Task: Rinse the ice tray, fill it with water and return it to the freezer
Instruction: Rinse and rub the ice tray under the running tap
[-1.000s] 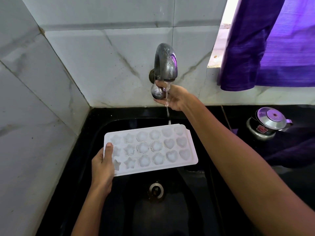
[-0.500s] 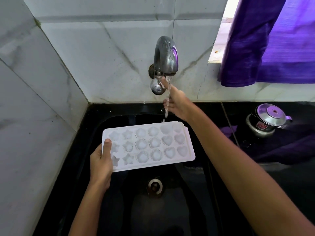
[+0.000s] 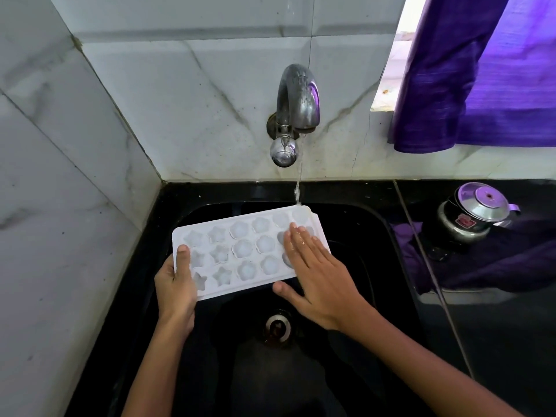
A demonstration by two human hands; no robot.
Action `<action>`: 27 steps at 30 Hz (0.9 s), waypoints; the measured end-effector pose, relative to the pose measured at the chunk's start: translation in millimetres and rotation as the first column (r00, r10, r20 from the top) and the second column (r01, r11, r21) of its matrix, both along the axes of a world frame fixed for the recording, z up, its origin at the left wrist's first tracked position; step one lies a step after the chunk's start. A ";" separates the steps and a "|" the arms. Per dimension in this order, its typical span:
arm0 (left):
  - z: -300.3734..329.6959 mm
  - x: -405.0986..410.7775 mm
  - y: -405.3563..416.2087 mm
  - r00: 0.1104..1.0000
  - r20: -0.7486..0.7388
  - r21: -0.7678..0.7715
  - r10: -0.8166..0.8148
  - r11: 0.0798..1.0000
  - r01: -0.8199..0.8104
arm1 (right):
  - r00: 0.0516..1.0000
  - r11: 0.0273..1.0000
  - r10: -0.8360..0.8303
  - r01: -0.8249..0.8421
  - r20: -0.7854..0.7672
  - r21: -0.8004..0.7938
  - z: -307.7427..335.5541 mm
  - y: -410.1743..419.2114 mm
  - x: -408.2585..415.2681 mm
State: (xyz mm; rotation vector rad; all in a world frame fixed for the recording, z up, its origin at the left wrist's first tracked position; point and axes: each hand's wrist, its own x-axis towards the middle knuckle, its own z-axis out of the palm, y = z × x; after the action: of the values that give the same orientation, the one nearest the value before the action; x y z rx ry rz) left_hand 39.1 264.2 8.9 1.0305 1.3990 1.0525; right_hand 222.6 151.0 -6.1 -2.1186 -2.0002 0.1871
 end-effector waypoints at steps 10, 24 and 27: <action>-4.1 15.9 -4.6 0.998 0.007 0.058 -0.066 0.996 0.066 | 0.983 0.983 0.182 -0.182 0.016 -0.010 13.7 16.2 -16.7; -1.9 23.1 3.9 0.998 0.029 0.080 -0.055 0.995 0.052 | 0.989 0.988 0.143 -0.144 0.036 0.054 7.2 7.9 8.4; -0.4 21.1 5.0 0.997 0.052 0.060 -0.052 0.997 0.049 | 1.000 0.996 -0.011 0.009 0.023 0.093 4.5 2.0 22.1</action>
State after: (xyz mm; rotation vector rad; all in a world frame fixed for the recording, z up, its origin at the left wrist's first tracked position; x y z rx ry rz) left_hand 60.2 269.2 8.6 1.0675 1.2992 1.0819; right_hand 244.7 153.0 -1.6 -2.0826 -1.9713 0.0663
